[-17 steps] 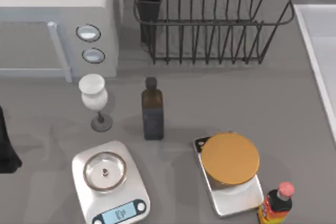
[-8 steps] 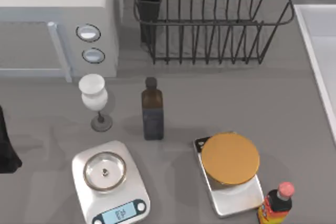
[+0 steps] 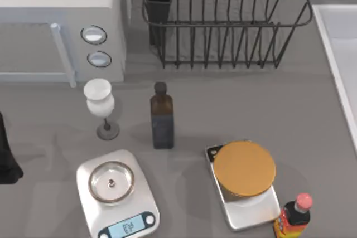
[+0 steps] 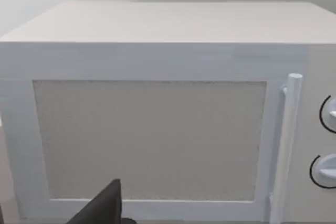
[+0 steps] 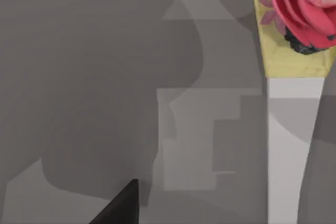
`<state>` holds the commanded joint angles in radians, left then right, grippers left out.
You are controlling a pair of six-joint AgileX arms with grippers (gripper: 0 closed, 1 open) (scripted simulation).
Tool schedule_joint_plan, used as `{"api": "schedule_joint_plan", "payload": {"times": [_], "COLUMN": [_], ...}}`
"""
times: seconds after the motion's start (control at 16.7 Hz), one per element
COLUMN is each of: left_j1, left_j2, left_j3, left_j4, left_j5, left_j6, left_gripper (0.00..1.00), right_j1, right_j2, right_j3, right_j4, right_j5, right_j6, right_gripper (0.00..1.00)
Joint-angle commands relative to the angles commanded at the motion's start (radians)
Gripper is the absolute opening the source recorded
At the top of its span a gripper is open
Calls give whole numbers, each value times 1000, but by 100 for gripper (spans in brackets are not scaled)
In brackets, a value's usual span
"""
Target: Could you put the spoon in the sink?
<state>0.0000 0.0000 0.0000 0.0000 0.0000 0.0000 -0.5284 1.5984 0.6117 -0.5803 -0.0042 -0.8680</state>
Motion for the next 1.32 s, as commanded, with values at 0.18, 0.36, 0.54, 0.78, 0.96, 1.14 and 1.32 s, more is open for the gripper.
{"api": "schedule_joint_plan", "payload": {"times": [0.18, 0.36, 0.54, 0.78, 0.96, 1.14, 1.32], "left_j1": [0, 0, 0, 0, 0, 0, 0], "left_j2": [0, 0, 0, 0, 0, 0, 0], "left_j3": [0, 0, 0, 0, 0, 0, 0], "left_j4": [0, 0, 0, 0, 0, 0, 0], "left_j5": [0, 0, 0, 0, 0, 0, 0], "left_j6": [0, 0, 0, 0, 0, 0, 0], "left_gripper": [100, 100, 100, 100, 100, 100, 100], "right_j1": [0, 0, 0, -4, -6, -6, -5], "right_j2": [0, 0, -70, -96, -142, -202, -242], "right_j3": [0, 0, 41, 97, 181, 270, 324], "right_j4": [0, 0, -98, -171, -325, -482, -555], "right_j5": [0, 0, -15, -16, -17, -16, -15], "right_j6": [0, 0, 16, 12, 7, 7, 8], "right_gripper": [0, 0, 0, 0, 0, 0, 0]}}
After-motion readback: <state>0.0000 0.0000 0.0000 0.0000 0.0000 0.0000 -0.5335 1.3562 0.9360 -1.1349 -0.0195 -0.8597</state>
